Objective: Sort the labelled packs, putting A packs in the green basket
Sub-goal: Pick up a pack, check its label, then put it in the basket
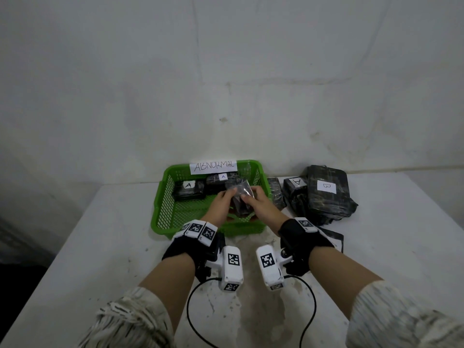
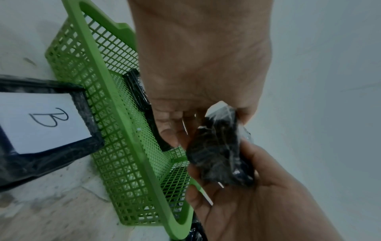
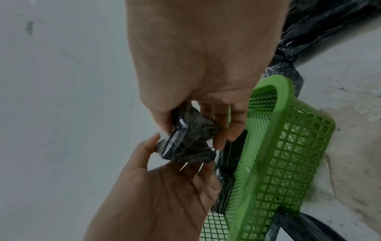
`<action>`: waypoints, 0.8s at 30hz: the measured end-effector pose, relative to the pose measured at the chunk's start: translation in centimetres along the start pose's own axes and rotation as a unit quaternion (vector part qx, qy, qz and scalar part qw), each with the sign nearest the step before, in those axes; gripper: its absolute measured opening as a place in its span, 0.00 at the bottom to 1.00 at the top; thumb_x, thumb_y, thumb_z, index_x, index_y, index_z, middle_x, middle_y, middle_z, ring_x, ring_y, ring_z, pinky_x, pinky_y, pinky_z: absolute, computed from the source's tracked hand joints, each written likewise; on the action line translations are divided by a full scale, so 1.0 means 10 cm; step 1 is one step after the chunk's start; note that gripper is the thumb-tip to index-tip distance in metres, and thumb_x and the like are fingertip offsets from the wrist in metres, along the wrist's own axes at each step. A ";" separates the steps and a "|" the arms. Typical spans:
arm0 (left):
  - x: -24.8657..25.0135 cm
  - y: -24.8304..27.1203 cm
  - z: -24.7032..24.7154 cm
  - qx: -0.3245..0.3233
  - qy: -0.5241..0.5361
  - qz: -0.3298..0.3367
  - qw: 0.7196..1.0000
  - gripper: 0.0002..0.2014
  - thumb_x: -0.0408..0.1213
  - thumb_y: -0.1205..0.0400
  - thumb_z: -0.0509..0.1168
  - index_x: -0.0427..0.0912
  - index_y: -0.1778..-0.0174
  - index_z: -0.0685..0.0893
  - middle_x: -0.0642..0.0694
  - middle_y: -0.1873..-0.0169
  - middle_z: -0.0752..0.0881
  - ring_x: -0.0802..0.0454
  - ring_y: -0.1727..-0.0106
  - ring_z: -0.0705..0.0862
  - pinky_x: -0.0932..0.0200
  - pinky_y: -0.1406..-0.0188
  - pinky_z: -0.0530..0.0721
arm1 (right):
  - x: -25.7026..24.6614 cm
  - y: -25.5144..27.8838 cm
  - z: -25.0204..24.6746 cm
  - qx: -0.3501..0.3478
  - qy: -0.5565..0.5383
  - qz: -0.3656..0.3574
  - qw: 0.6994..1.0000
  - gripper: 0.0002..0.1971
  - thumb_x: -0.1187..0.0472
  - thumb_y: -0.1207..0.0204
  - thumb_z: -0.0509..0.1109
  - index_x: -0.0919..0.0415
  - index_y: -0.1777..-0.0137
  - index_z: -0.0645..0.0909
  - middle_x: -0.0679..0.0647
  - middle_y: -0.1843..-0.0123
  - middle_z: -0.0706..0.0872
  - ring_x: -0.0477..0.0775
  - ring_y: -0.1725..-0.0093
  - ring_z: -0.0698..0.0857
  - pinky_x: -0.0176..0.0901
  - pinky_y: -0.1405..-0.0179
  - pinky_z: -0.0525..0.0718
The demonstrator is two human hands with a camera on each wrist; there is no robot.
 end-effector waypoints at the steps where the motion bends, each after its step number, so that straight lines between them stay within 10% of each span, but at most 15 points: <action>1: 0.01 -0.01 -0.02 0.006 0.007 0.001 1.000 0.22 0.47 0.14 0.53 0.34 0.33 0.75 0.34 0.40 0.82 0.47 0.54 0.82 0.58 0.65 0.78 | 0.01 0.00 0.02 -0.007 0.000 0.006 1.000 0.18 0.58 0.15 0.60 0.58 0.27 0.64 0.55 0.41 0.80 0.51 0.48 0.81 0.43 0.56 0.81; 6: -0.02 0.00 -0.08 0.031 0.028 0.000 0.999 0.17 0.40 0.14 0.55 0.36 0.32 0.71 0.36 0.43 0.79 0.47 0.53 0.81 0.49 0.55 0.83 | 0.01 0.00 -0.01 0.006 -0.008 0.007 1.000 0.20 0.62 0.20 0.68 0.57 0.30 0.68 0.70 0.36 0.78 0.58 0.46 0.82 0.53 0.52 0.85; 10: 0.14 0.06 -0.23 0.096 0.026 0.079 0.992 0.13 0.30 0.17 0.61 0.43 0.39 0.69 0.36 0.41 0.74 0.42 0.42 0.78 0.61 0.72 0.85 | -0.09 0.07 -0.08 0.019 -0.050 -0.018 0.998 0.17 0.48 0.18 0.62 0.55 0.33 0.71 0.59 0.47 0.81 0.54 0.56 0.82 0.44 0.62 0.82; 12: 0.18 0.06 -0.21 0.070 -0.016 0.078 0.994 0.06 0.35 0.15 0.58 0.41 0.43 0.74 0.36 0.41 0.75 0.45 0.44 0.78 0.62 0.74 0.86 | -0.06 0.06 -0.08 0.003 -0.123 0.004 0.992 0.18 0.46 0.16 0.57 0.54 0.32 0.72 0.56 0.50 0.80 0.54 0.60 0.81 0.44 0.62 0.81; 16: 0.02 0.03 -0.18 0.017 0.005 -0.001 1.000 0.24 0.52 0.13 0.46 0.39 0.33 0.75 0.40 0.46 0.80 0.50 0.62 0.80 0.59 0.73 0.77 | -0.01 -0.01 -0.11 -0.023 -0.203 0.003 0.979 0.20 0.63 0.18 0.63 0.56 0.27 0.73 0.56 0.49 0.83 0.49 0.64 0.79 0.39 0.65 0.77; 21: -0.10 0.09 -0.05 -0.028 -0.029 -0.033 0.999 0.35 0.62 0.17 0.37 0.42 0.29 0.74 0.35 0.44 0.83 0.45 0.56 0.81 0.58 0.62 0.77 | -0.15 -0.01 -0.29 0.049 -0.078 -0.040 0.995 0.10 0.65 0.22 0.70 0.62 0.42 0.79 0.48 0.62 0.80 0.38 0.70 0.78 0.26 0.73 0.73; 24: -0.13 0.12 0.07 -0.060 -0.030 -0.041 0.997 0.36 0.63 0.17 0.37 0.41 0.32 0.77 0.36 0.44 0.84 0.46 0.57 0.81 0.59 0.61 0.76 | -0.19 -0.04 -0.26 0.065 -0.032 -0.063 0.995 0.10 0.59 0.24 0.73 0.58 0.53 0.73 0.52 0.61 0.77 0.47 0.62 0.77 0.35 0.64 0.74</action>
Point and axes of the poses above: each hand's wrist, its own y-axis away from the middle knuckle, its own z-axis out of the palm, x = y × z, the point moved 10 cm from there along -y, towards the middle knuckle
